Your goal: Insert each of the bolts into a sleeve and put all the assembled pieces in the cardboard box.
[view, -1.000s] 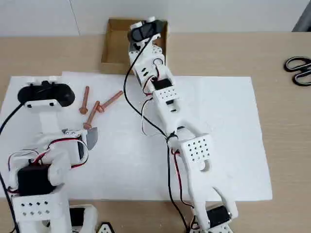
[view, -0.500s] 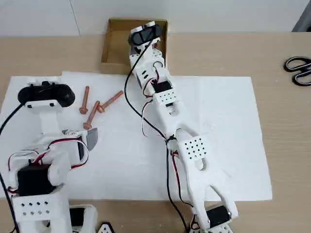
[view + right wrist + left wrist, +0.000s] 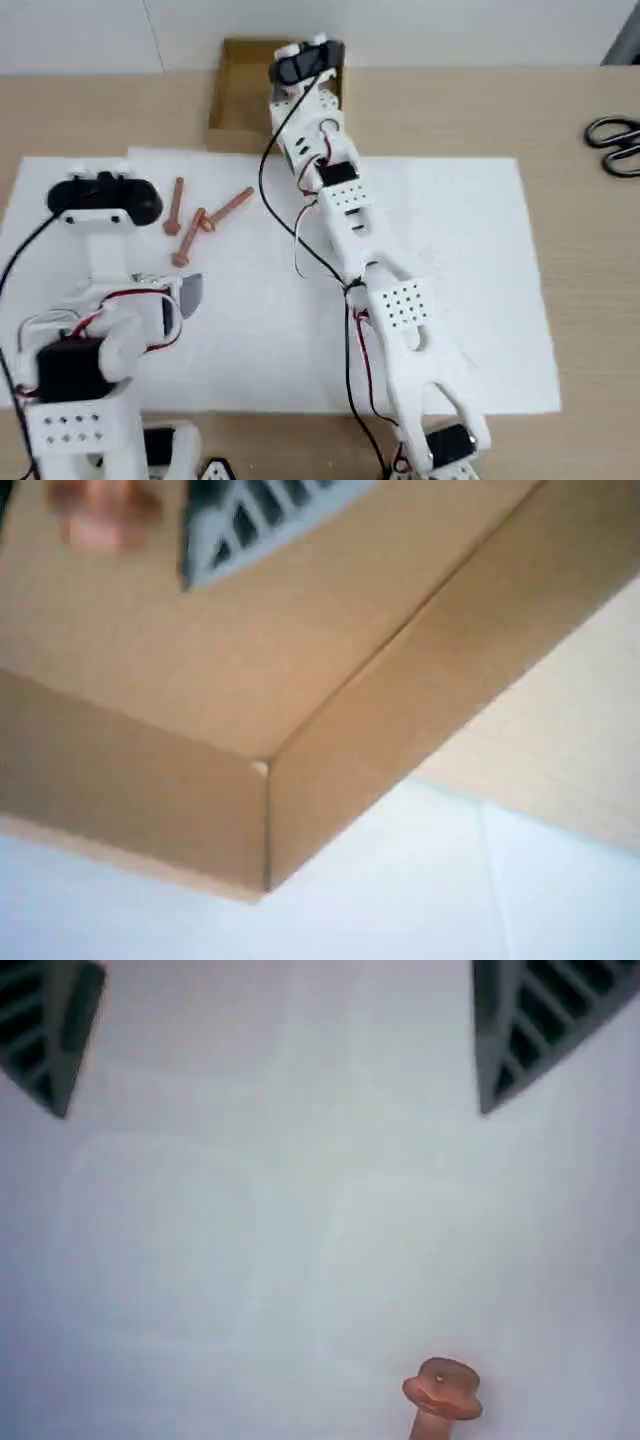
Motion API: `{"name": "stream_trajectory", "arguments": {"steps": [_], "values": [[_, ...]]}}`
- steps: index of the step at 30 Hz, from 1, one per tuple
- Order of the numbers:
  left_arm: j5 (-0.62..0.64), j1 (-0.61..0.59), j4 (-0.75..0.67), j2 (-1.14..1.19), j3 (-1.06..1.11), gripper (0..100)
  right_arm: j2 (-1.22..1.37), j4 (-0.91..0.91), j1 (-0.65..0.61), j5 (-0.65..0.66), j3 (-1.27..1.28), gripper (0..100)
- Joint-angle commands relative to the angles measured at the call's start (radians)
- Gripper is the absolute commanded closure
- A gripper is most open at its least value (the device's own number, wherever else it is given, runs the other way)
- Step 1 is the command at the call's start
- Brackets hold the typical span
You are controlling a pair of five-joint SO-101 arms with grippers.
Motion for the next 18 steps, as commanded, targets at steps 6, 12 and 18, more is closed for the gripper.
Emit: {"name": "stream_trajectory", "arguments": {"steps": [6,12,18], "values": [[-0.008,0.002,0.003,-0.011,-0.008,75,-0.038,0.394,0.059,-0.008,-0.413,88.6],[-0.008,0.002,0.000,-0.011,-0.008,75,-0.087,0.680,0.111,-0.009,-0.534,88.6],[-0.009,0.002,0.000,-0.011,-0.008,75,-0.329,1.020,0.136,-0.009,-0.526,88.7]]}}
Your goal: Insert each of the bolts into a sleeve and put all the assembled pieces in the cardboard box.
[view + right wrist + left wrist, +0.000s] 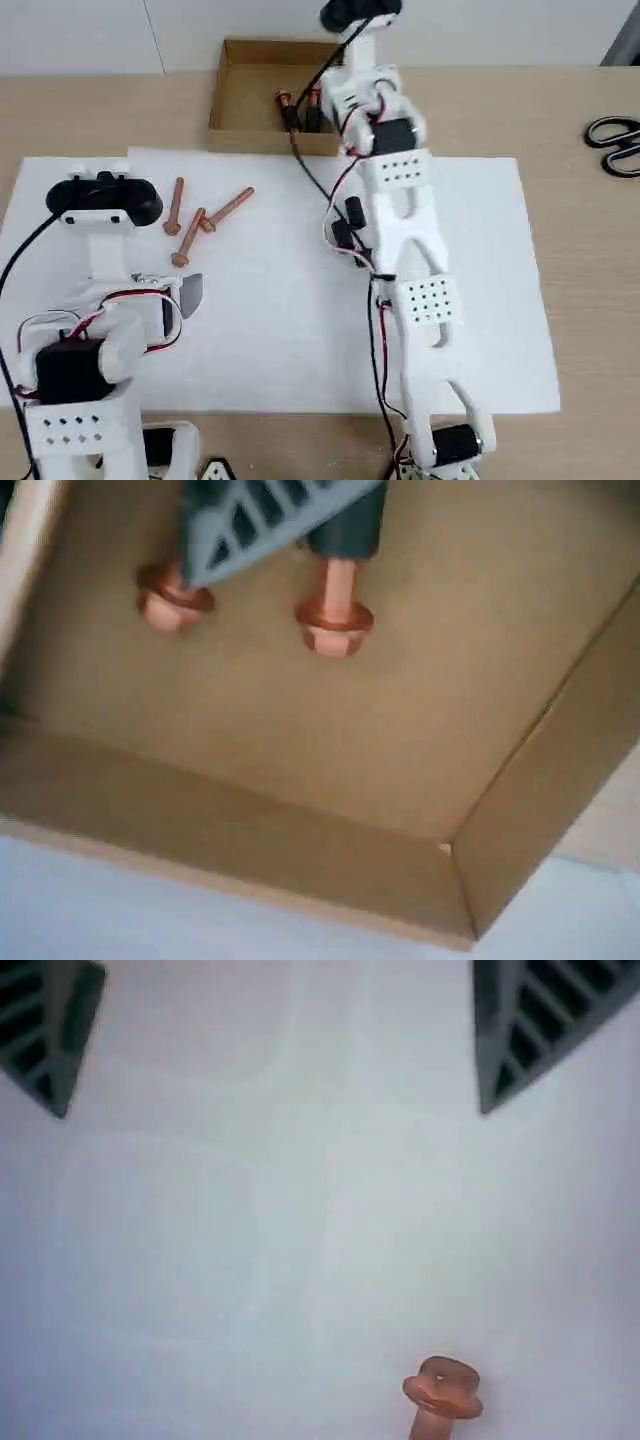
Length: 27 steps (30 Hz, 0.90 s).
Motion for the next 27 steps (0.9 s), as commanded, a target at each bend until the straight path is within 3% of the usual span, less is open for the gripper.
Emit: {"name": "stream_trajectory", "arguments": {"steps": [1,7,22,27], "values": [[-0.009,0.002,-0.002,-0.009,-0.008,75,-0.234,0.225,0.007,-0.009,-0.046,88.7],[-0.009,0.002,-0.002,-0.009,-0.008,75,-0.406,0.621,-0.001,-0.011,-0.046,88.7],[-0.009,0.002,-0.008,-0.009,-0.008,75,-0.452,0.642,0.036,-0.002,-0.029,88.7],[-0.009,0.002,-0.008,-0.009,-0.008,75,-0.467,0.644,0.030,0.038,0.209,88.7]]}}
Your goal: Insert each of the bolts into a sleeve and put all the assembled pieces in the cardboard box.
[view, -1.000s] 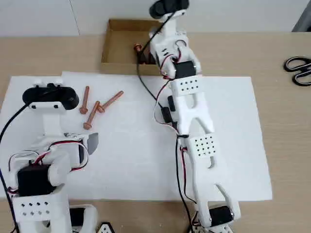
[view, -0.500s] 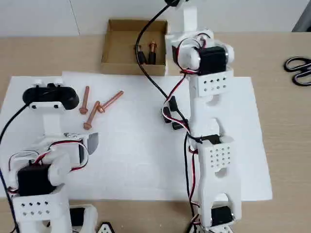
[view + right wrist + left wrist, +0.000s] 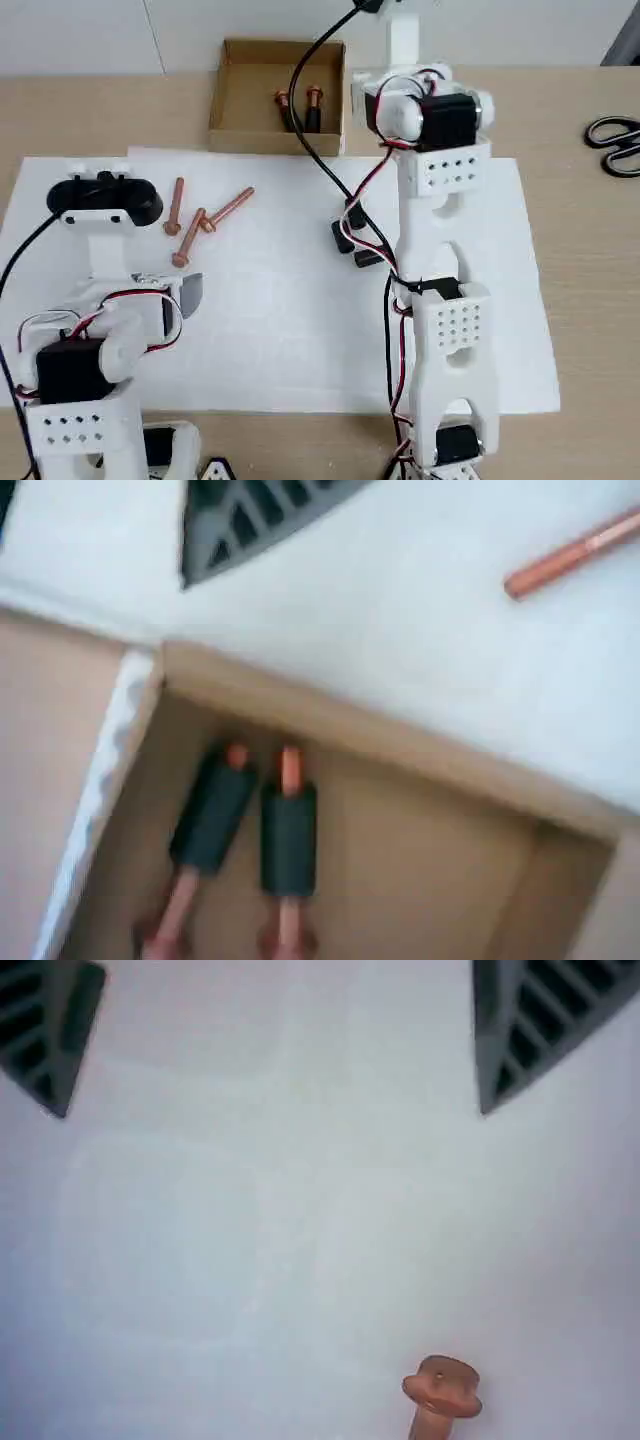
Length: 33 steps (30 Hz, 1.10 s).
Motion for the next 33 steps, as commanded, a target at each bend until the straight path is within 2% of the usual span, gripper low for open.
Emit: {"name": "stream_trajectory", "arguments": {"steps": [1,7,10,33], "values": [[-0.009,0.002,-0.006,-0.009,-0.008,75,-0.099,0.012,0.002,0.052,0.184,88.7],[-0.009,0.002,-0.006,-0.009,-0.004,75,-0.343,-0.001,-0.005,0.064,0.592,88.7],[-0.009,0.002,-0.006,-0.009,-0.004,75,-0.358,-0.018,-0.008,0.064,0.727,88.6],[-0.009,-0.003,0.020,-0.009,-0.004,75,0.038,-0.255,-0.064,0.063,0.773,88.7]]}}
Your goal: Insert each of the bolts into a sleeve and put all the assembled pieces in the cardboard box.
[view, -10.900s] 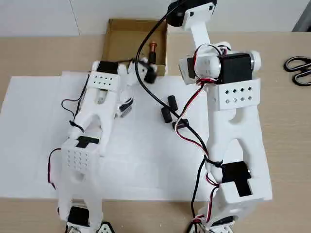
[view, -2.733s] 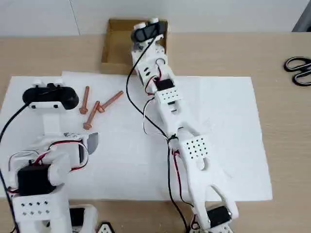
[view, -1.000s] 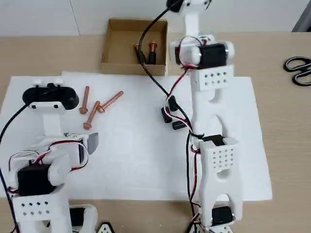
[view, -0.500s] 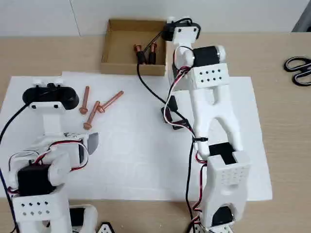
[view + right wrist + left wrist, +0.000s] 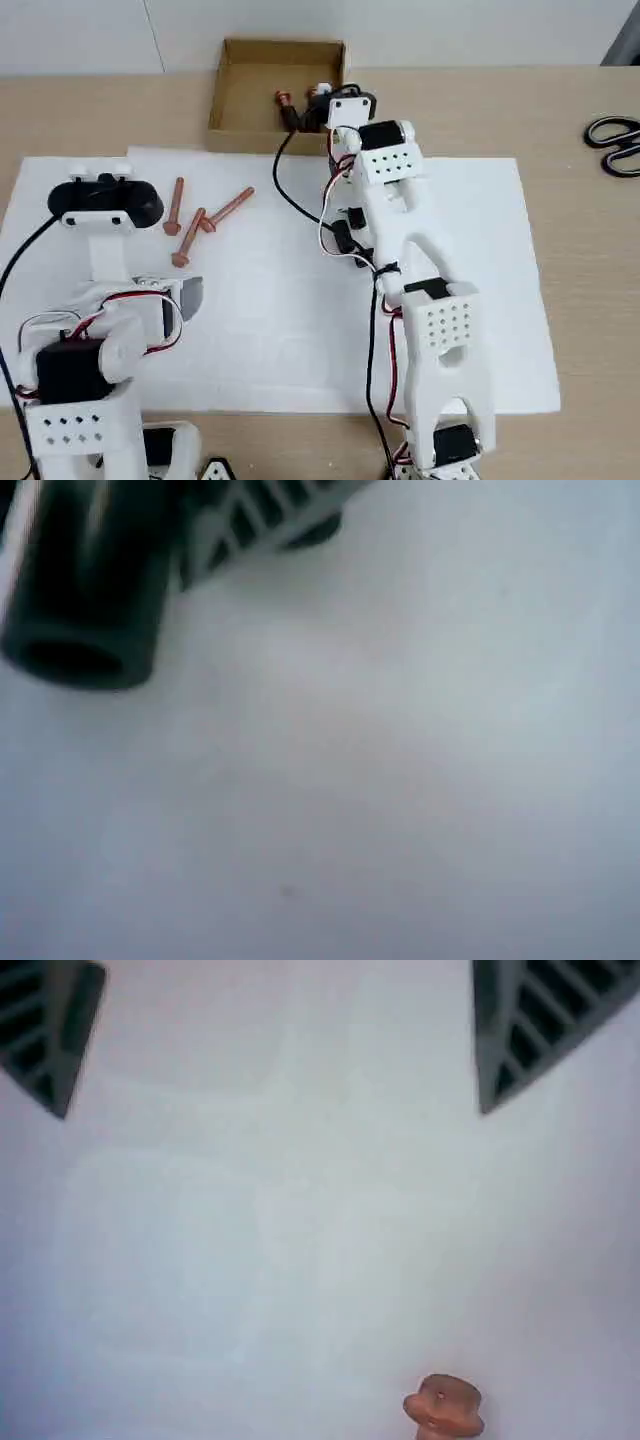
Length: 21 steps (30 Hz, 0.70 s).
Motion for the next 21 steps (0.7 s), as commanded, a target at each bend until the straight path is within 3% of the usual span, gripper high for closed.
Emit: {"name": "stream_trajectory", "arguments": {"steps": [1,21], "values": [[-0.009,-0.003,0.002,-0.009,-0.004,75,0.013,-0.038,-0.004,0.009,-0.005,88.7],[-0.009,0.002,-0.002,-0.009,-0.002,75,0.156,-0.042,0.013,0.006,-0.005,88.7]]}}
